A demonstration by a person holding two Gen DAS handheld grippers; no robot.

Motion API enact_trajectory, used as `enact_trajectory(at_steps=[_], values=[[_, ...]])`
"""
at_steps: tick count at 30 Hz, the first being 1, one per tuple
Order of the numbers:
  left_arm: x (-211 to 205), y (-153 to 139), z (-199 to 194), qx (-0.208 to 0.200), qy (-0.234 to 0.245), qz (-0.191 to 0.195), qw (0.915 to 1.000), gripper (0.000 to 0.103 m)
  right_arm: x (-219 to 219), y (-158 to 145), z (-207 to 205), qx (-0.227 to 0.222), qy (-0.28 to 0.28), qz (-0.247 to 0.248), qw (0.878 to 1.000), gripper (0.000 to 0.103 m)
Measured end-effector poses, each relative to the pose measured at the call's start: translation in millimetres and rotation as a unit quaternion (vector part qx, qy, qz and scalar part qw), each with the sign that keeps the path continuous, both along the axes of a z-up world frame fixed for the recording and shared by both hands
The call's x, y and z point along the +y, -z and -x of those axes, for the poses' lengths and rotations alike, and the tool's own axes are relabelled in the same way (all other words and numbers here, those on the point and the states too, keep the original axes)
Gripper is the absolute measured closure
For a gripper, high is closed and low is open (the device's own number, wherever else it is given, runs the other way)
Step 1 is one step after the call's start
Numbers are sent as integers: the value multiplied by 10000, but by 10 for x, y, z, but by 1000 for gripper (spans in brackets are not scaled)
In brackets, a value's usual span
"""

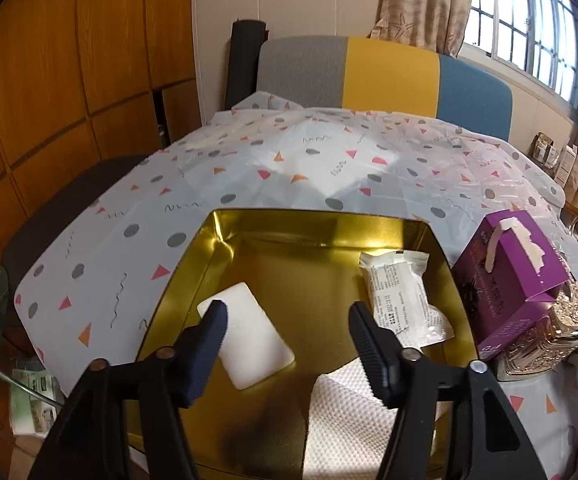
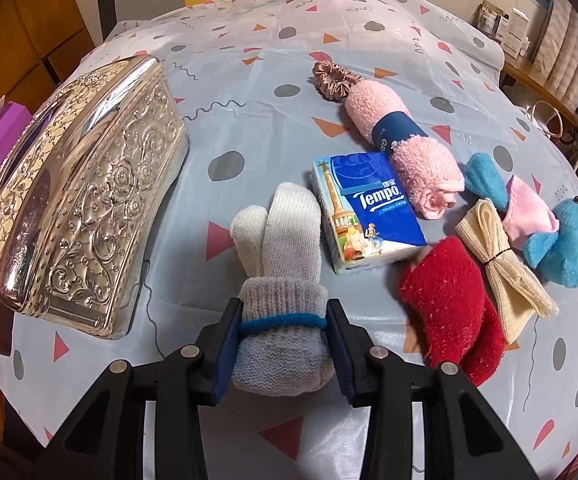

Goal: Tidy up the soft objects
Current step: 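Lower the soap bar into the gold tray and open the left gripper, then carry the grey glove into the gold tray and open the right gripper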

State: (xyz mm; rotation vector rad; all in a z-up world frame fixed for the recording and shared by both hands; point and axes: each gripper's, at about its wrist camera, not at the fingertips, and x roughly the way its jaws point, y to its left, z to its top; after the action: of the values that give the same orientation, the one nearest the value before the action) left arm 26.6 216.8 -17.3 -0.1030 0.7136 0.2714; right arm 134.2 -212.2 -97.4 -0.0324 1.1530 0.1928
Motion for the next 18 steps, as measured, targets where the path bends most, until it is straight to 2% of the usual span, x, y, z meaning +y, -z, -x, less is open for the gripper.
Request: enact_trajectory(at_steps=[5,12,15,18], values=[[-61,-55,86,-53,88,0,9999,33,24,-15,22,-11,-33,37,10000,62],[-129,-83,238,-144,140,52,9998,14,27,-33,34,-15,-54,49,10000,62],[-135,-81,275,-117,91,101,9998,9,24,-42,40,-6,-13,27,10000,63],[-126,-76,300,-116,84,165,9998,8,22,-67,59,22,74,-77,9999,64]])
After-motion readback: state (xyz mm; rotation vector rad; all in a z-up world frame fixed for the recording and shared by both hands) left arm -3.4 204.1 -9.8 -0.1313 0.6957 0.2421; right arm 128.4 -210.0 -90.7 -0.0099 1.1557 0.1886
